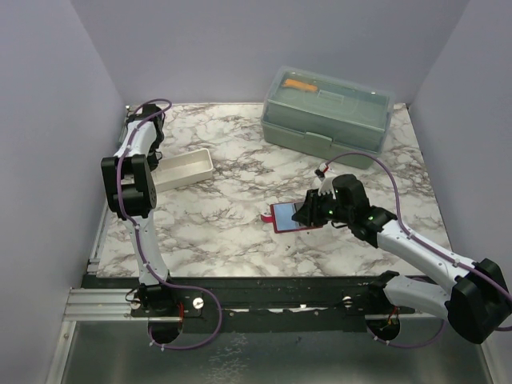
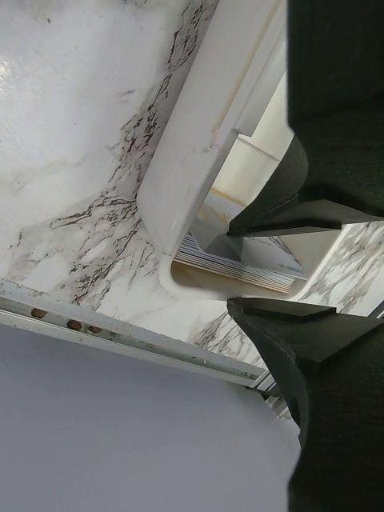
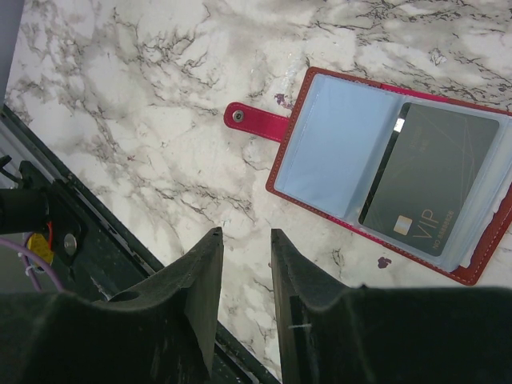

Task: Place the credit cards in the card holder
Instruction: Pick up the credit card from the storage box.

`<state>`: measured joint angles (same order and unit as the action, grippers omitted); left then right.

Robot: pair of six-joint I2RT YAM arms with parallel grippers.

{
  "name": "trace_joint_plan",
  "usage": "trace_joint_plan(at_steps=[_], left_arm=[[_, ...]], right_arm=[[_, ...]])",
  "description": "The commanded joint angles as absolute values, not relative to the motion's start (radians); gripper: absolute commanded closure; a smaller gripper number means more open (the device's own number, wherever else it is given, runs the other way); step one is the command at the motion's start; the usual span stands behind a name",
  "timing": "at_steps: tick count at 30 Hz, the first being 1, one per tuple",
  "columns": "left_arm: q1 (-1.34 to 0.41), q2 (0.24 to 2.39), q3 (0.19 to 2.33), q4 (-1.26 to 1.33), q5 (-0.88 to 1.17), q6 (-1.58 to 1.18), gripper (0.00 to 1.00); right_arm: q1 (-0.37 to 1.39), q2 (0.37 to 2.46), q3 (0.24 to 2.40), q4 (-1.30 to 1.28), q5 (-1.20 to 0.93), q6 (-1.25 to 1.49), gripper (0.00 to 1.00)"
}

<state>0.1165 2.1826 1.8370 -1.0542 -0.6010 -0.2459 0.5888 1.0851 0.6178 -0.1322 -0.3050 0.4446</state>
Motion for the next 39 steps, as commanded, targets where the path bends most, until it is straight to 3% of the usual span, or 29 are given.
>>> trace_joint_plan(at_steps=[1,8,27,39], left_arm=[[0.126,2.124,1.861,-1.078,-0.610,-0.246,0.61],[0.122,2.125,1.873,-1.078,-0.580,-0.242,0.78],[0.077,2.052,1.873,-1.055,-0.511,-0.227,1.00],[0.029,1.897,1.880,-1.049,-0.411,-0.237,1.00]], right_arm=[[0.584,1.075,0.606,-0.138,-0.320,0.449,0.66],[0.584,1.081,0.606,-0.137,-0.321,0.448,0.66],[0.584,1.091,0.612,-0.143,-0.319,0.474,0.66],[0.584,1.118,0.655,-0.213,-0.295,0.502,0.66]])
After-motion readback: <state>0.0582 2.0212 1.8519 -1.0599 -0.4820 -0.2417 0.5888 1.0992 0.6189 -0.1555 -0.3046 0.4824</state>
